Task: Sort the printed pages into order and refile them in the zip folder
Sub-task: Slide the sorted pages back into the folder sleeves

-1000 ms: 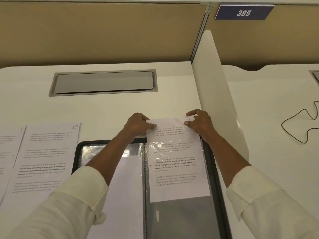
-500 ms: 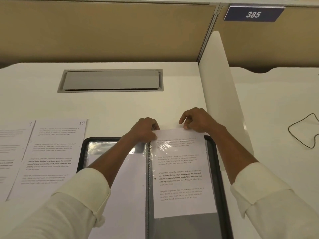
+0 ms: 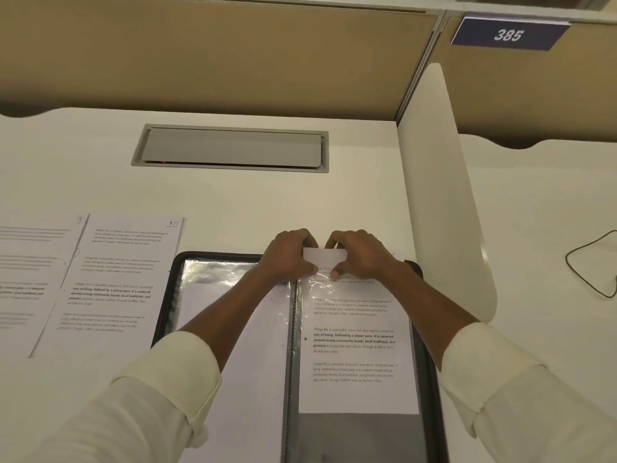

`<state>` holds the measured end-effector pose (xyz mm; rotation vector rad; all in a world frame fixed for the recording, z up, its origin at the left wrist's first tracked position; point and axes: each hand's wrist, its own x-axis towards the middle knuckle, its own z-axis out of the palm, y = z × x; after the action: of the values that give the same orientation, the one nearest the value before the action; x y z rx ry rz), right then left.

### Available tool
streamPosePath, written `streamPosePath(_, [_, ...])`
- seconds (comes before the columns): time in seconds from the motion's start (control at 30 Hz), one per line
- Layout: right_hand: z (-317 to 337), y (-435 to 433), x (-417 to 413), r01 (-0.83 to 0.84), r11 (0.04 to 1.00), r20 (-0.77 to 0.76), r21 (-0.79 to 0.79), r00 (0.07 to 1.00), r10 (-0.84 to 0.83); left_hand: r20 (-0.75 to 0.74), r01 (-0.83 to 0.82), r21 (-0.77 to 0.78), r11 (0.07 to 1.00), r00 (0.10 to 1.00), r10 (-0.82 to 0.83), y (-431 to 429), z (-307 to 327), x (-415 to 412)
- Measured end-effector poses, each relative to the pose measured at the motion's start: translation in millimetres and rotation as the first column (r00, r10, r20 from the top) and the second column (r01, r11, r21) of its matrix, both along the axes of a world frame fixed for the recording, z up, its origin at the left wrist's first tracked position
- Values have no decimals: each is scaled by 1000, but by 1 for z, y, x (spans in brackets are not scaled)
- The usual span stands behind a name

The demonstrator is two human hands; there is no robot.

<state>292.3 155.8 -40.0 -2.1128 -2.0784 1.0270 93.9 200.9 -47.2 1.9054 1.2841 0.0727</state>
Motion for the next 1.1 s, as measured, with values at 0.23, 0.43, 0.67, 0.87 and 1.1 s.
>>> streamPosePath(0.23, [1,5,3,-52,998,-40,-45,998,50,20,-65,128,990,998,63,-26,-6,-12])
streamPosePath(0.43, [3,9,-4,-152,981,0,-124,988,153,-45,-75,273,959,995,90,-70,-22,-28])
streamPosePath(0.67, [-2,-1,-10,-160,987,61,8,985,160,-75,-120,339,933,985,154,-122,-34,-33])
streamPosePath(0.87, [0,6,-8,-252,960,-23,-122,968,251,-236,-91,322,943,956,172,-184,-28,-24])
streamPosePath(1.1, [-1,5,-9,-171,976,-97,-132,983,159,-188,-175,325,929,951,244,-252,-32,-12])
